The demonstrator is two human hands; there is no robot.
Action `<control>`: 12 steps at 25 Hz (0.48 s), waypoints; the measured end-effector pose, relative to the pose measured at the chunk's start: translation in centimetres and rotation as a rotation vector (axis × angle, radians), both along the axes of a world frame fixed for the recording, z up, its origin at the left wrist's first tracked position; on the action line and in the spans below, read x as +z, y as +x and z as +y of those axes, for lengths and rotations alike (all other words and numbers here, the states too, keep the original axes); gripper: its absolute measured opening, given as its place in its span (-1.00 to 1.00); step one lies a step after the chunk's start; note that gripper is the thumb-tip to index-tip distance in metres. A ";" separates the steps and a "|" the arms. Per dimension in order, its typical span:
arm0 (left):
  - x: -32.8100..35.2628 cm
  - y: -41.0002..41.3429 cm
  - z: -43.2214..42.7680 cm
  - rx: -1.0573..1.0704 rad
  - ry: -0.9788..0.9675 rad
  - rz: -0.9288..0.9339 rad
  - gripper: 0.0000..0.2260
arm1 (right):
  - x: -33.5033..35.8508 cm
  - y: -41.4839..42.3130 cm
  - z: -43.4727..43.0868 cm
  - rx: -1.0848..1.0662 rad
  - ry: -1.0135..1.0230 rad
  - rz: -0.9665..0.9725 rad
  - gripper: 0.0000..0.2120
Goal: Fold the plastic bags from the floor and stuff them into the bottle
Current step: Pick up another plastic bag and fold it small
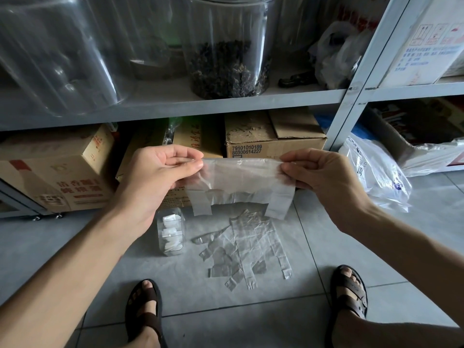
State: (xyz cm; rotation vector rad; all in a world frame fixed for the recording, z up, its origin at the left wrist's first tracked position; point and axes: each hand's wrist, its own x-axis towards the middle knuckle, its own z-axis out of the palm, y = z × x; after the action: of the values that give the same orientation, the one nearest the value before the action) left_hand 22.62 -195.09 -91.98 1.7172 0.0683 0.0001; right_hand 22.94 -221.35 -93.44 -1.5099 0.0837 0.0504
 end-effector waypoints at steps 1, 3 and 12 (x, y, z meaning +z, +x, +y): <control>0.0 0.0 0.0 0.008 0.000 -0.005 -0.88 | -0.1 0.0 0.0 -0.003 0.002 -0.010 -0.75; -0.2 0.1 -0.1 0.018 0.011 -0.021 -0.87 | -0.1 0.0 0.0 -0.016 -0.010 -0.034 -0.81; -0.3 0.2 -0.3 0.080 0.050 -0.116 -0.90 | 0.0 0.0 0.0 -0.075 -0.080 -0.120 -0.87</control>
State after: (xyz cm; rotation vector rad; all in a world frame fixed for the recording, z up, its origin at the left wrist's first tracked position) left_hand 22.77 -195.41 -92.28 1.7598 0.0516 0.1622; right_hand 22.90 -221.38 -93.39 -1.5851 0.0460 -0.1046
